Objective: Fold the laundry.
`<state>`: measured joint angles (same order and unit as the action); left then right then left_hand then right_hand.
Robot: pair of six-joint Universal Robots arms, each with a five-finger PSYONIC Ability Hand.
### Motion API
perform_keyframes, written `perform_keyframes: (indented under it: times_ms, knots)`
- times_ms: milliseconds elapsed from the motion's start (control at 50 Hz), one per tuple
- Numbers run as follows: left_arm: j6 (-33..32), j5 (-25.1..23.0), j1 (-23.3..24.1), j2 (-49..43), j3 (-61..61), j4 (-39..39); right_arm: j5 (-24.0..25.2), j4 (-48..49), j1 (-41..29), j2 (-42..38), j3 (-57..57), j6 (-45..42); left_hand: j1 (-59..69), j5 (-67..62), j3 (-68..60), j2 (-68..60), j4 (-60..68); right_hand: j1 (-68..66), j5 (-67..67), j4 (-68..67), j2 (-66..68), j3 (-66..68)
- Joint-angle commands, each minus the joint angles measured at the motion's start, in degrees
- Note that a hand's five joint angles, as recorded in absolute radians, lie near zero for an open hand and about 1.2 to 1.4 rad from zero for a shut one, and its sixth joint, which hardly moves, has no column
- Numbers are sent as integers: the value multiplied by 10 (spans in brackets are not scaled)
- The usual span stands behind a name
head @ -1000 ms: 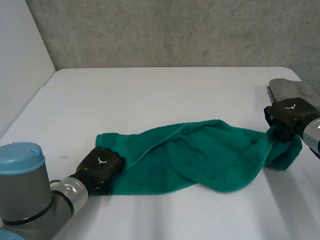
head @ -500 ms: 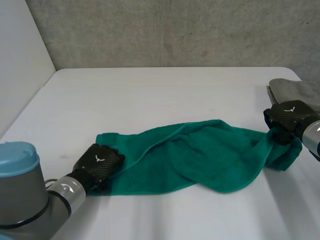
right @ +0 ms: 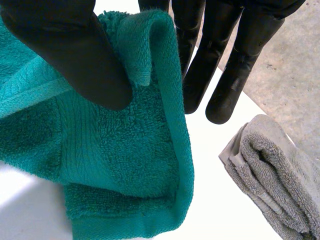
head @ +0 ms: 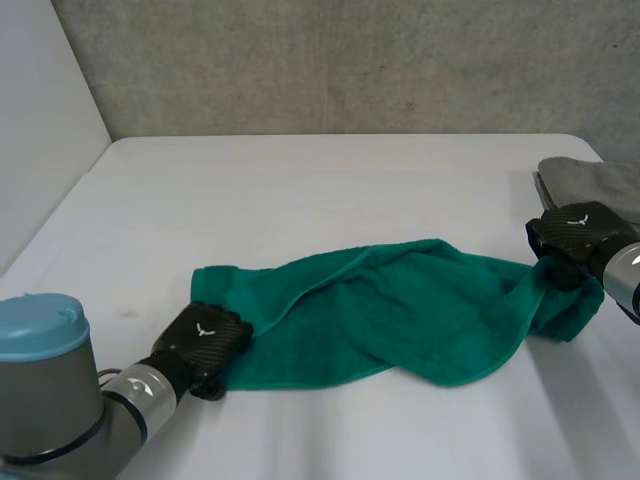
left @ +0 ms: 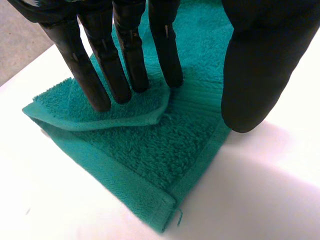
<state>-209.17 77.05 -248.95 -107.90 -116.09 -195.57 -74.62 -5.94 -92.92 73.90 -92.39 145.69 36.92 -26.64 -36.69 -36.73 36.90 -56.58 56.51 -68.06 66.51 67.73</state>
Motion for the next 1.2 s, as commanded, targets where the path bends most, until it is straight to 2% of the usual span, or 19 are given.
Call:
perform_keyframes:
  times_ms: [20, 400, 480, 500, 560, 640, 680, 760, 820, 920, 1020, 1200]
  knots:
    - [0, 1, 0, -24, 18, -1, 0, 0, 0, 0, -2, -1, 66, -69, -68, -68, 66, -234, 135, -119, 135, 123]
    - [0, 6, -3, -49, 50, -19, 1, 2, 0, 0, -4, -3, 248, -250, -250, -249, 248, -234, 135, -119, 135, 123]
    - [0, 7, -3, -52, 56, -18, 0, 2, -1, 0, -5, -3, 350, -353, -352, -352, 350, -234, 135, -119, 135, 123]
    - [0, 7, -2, -51, 58, -18, 0, 2, -1, 0, -5, -3, 417, -420, -419, -419, 417, -234, 135, -119, 135, 123]
    - [0, 7, 0, -47, 62, -20, 0, 2, -1, 0, -5, -3, 431, -434, -433, -433, 431, -234, 135, -119, 135, 123]
    - [0, 15, -4, 2, 72, -18, 1, -2, 1, 3, 5, -6, 431, -434, -433, -433, 431, -234, 135, -119, 135, 123]
    - [1, 27, -16, 55, 81, -13, -2, -6, 1, 11, 12, -6, 431, -434, -433, -433, 431, -234, 135, -119, 135, 123]
    - [6, 32, -35, 160, 109, -10, -8, -18, 2, 75, 53, -6, 431, -434, -433, -433, 431, -234, 135, -119, 135, 123]
    - [15, 34, -46, 232, 146, -2, -8, -55, 4, 122, 101, -8, 431, -434, -433, -433, 431, -234, 135, -119, 135, 123]
    - [30, 32, -65, 288, 211, 37, -6, -125, 7, 147, 200, -8, 431, -434, -433, -433, 431, -234, 135, -119, 135, 123]
    - [36, 31, -86, 284, 253, 66, -7, -173, 13, 150, 264, -8, 431, -434, -433, -433, 431, -234, 135, -119, 135, 123]
    - [28, 29, -91, 176, 262, 72, -12, -176, 4, 110, 245, -20, 431, -434, -433, -433, 431, -234, 135, -119, 135, 123]
